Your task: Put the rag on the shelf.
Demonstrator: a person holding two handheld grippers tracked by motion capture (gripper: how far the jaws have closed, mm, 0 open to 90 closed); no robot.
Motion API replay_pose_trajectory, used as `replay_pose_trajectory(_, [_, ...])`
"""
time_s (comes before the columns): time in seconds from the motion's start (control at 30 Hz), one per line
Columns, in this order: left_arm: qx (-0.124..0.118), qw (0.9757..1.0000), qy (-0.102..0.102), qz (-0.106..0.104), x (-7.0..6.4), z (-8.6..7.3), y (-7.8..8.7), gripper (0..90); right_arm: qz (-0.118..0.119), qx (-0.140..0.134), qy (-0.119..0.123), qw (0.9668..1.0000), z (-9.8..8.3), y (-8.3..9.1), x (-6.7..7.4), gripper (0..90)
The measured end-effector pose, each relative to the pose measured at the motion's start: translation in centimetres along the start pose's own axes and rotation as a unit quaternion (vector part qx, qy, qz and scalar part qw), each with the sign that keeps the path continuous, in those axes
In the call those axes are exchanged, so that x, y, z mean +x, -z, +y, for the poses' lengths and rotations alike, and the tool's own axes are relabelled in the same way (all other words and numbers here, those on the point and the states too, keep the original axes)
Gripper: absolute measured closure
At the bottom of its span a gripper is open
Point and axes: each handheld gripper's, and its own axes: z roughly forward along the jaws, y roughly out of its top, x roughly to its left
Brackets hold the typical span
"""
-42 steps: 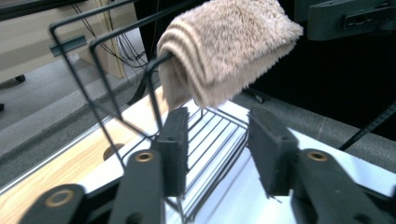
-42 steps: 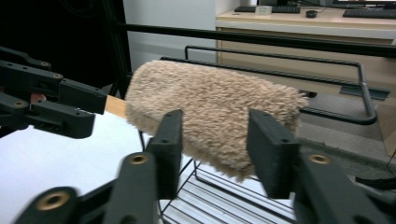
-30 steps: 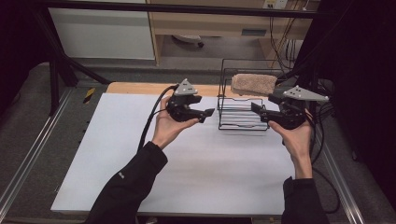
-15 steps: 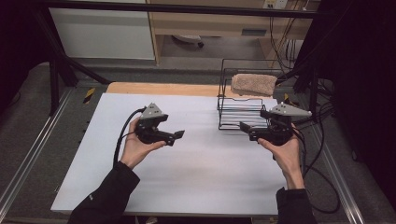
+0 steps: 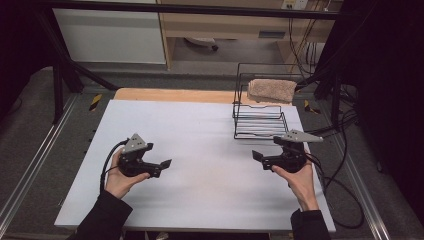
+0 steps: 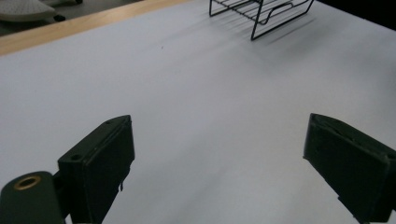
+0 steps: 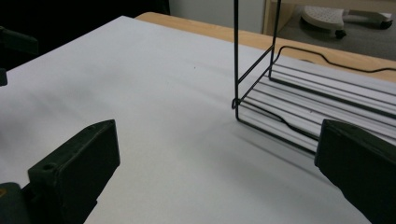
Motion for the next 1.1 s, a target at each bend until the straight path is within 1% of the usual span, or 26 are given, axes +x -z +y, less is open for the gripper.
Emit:
replay_pose_trajectory(0.1, [0.004, 0.9999, 0.010, 0.003, 0.5, -1.5, 0.4, 8.6, 0.008, 0.011, 0.005, 0.9999, -1.0, -0.3, 0.0, 0.6])
replay_pose_trajectory(0.2, [0.007, 0.9998, 0.014, 0.008, 1.0, -2.9, 0.8, 8.8, 0.012, 0.025, 0.010, 0.9996, -2.3, -0.6, 0.0, 0.6])
replay_pose_trajectory(0.33, [0.010, 0.9997, 0.019, 0.011, 1.5, -4.3, 1.2, 8.8, 0.020, 0.038, 0.012, 0.9990, -4.0, -0.9, -0.1, 0.6])
replay_pose_trajectory(0.4, [0.012, 0.9997, 0.018, 0.013, 1.7, -4.9, 1.5, 8.8, 0.023, 0.044, 0.006, 0.9988, -4.7, -1.0, -0.2, 0.6])
replay_pose_trajectory(0.47, [0.012, 0.9997, 0.017, 0.015, 1.9, -5.4, 1.7, 8.8, 0.024, 0.048, 0.006, 0.9985, -5.5, -1.0, -0.4, 0.6])
replay_pose_trajectory(0.6, [0.021, 0.9996, 0.013, 0.015, 2.1, -6.3, 1.9, 8.9, 0.027, 0.058, -0.001, 0.9980, -7.1, -0.7, -0.7, 0.6])
replay_pose_trajectory(0.63, [0.023, 0.9996, 0.012, 0.014, 2.1, -6.6, 2.0, 8.9, 0.027, 0.058, 0.000, 0.9979, -7.4, -0.6, -0.8, 0.7])
replay_pose_trajectory(0.7, [0.027, 0.9995, 0.013, 0.014, 2.2, -7.0, 2.1, 8.9, 0.027, 0.063, -0.006, 0.9976, -8.1, -0.4, -0.9, 0.6])
replay_pose_trajectory(0.73, [0.029, 0.9994, 0.012, 0.013, 2.2, -7.2, 2.1, 8.9, 0.026, 0.062, -0.005, 0.9977, -8.4, -0.4, -1.0, 0.7])
replay_pose_trajectory(0.8, [0.029, 0.9994, 0.016, 0.013, 2.4, -7.4, 2.2, 8.9, 0.027, 0.065, -0.013, 0.9975, -9.1, -0.2, -1.2, 0.6])
replay_pose_trajectory(0.83, [0.029, 0.9993, 0.018, 0.012, 2.4, -7.5, 2.3, 8.9, 0.027, 0.065, -0.019, 0.9973, -9.3, -0.1, -1.2, 0.6])
replay_pose_trajectory(0.97, [0.031, 0.9993, 0.018, 0.011, 2.5, -7.9, 2.3, 8.9, 0.023, 0.069, -0.008, 0.9973, -9.8, 0.1, -1.3, 0.7])
replay_pose_trajectory(1.1, [0.037, 0.9991, 0.020, 0.010, 2.4, -8.3, 2.2, 8.9, 0.021, 0.070, -0.009, 0.9973, -9.8, 0.2, -1.3, 0.7])
